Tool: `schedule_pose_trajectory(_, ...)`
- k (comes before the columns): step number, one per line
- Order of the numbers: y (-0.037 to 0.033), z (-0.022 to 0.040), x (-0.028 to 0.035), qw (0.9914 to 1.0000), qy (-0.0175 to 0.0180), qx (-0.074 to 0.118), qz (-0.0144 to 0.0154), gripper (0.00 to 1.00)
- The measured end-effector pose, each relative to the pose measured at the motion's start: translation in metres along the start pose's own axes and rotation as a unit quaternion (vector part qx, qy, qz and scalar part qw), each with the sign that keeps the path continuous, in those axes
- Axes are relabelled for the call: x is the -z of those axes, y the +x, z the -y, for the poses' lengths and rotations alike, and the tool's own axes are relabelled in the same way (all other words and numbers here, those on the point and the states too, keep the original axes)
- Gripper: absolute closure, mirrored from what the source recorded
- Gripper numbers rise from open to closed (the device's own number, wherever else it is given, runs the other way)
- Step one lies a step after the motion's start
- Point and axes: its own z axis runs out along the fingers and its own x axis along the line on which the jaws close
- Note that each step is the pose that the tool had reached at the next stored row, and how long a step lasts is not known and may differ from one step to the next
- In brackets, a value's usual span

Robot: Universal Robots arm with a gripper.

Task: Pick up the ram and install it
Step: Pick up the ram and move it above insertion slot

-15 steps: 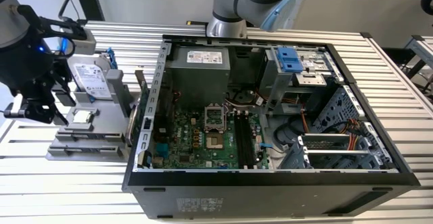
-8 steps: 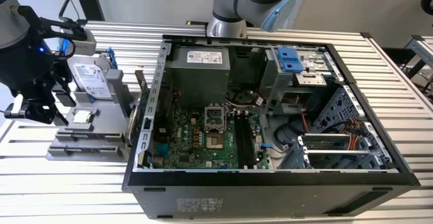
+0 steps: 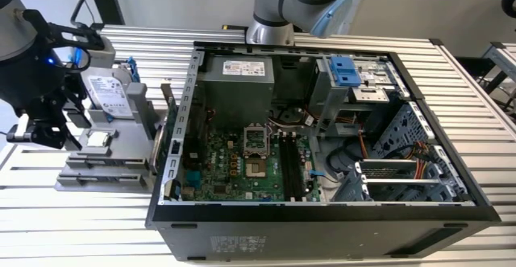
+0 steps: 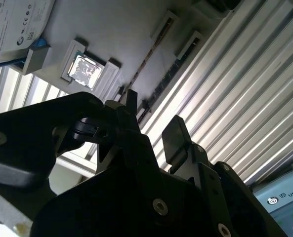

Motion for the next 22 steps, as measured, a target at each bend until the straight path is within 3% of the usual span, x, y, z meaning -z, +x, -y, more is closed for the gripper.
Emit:
schedule_pose_trajectory(13, 0.0003, -0.0003, -0.0041, 1.0, 0.0, 0.0, 0.0, 0.0)
schedule_pose_trajectory(22, 0.0011, -0.0009, -0.0126, 1.0, 0.0, 0.0, 0.0, 0.0)
